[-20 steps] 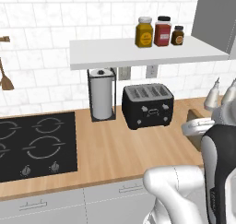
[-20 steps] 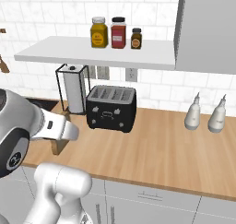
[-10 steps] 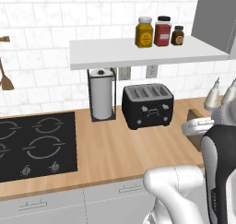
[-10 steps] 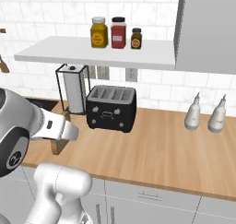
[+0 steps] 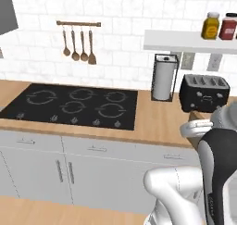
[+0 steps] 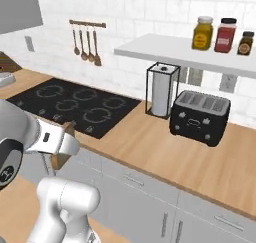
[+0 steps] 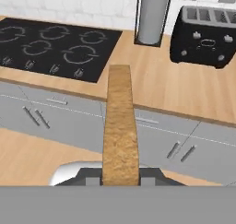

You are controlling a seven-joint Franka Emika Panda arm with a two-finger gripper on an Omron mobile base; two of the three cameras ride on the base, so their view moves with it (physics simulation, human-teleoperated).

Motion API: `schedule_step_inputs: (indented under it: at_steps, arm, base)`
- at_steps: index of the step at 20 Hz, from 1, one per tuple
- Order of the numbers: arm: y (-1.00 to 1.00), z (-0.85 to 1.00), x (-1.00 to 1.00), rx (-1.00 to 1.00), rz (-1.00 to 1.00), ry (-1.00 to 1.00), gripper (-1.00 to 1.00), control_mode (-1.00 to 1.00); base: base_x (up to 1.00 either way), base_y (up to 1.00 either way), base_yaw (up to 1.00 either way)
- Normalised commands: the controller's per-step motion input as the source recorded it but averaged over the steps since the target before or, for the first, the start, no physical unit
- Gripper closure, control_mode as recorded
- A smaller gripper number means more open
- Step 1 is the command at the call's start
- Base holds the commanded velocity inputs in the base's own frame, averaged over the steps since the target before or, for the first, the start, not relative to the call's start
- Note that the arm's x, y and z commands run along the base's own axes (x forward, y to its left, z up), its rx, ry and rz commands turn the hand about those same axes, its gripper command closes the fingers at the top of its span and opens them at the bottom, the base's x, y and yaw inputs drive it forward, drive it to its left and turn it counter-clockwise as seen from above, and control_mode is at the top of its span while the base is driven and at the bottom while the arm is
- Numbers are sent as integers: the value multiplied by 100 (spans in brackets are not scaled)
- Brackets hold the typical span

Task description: Start the toaster. Once the lever pops up, take the bread to the plate on the dining counter.

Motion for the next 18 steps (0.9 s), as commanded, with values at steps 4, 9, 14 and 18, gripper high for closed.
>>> schedule_step_inputs:
  at_steps: [4, 9, 14, 18]
  arm:
    - [0, 0, 0, 0, 0, 0, 100, 100]
    - [0, 0, 0, 0, 0, 0, 100, 100]
    - [0, 0, 0, 0, 0, 0, 100, 100]
    - [0, 0, 0, 0, 0, 0, 100, 100]
  base:
    - [-21, 3, 100]
    - [-19, 0, 100]
    - [-20, 0, 100]
    - [-19, 5, 100]
